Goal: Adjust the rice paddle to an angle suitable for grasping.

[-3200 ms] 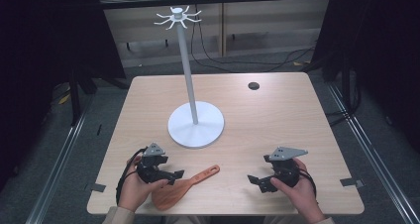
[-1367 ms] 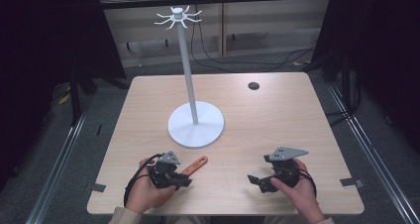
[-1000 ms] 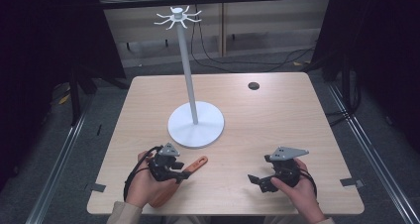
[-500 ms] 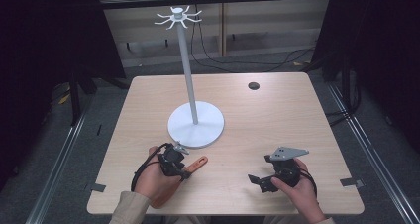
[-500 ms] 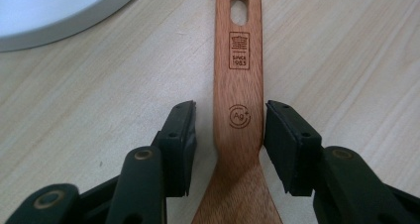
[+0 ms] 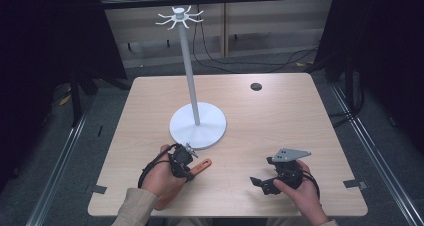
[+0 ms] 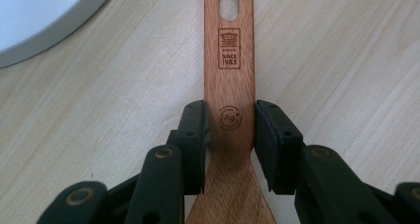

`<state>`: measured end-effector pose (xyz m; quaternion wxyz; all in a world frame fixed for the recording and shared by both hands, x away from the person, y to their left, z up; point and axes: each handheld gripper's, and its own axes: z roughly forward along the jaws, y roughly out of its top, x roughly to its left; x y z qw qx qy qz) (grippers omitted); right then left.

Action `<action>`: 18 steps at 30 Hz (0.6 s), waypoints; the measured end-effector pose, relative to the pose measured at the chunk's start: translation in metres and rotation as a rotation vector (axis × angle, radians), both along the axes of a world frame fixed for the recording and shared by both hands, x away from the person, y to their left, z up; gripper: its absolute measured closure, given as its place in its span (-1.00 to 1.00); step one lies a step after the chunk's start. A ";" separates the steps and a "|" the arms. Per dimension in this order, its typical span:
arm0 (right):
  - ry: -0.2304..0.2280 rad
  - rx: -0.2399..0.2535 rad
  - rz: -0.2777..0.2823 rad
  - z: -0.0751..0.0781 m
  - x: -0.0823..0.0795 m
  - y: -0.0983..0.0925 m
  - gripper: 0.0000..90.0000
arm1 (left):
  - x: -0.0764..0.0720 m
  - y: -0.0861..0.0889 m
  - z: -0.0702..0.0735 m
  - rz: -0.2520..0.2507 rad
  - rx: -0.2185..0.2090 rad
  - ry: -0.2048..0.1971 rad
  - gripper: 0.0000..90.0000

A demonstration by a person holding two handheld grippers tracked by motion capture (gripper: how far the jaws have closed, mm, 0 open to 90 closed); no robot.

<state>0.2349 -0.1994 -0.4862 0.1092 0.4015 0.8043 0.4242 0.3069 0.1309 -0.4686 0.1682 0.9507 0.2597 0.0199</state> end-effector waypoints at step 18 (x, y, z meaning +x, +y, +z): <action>-0.007 0.003 -0.010 0.001 0.000 -0.002 -0.88 | -0.001 0.031 0.033 0.107 -0.290 -0.087 0.47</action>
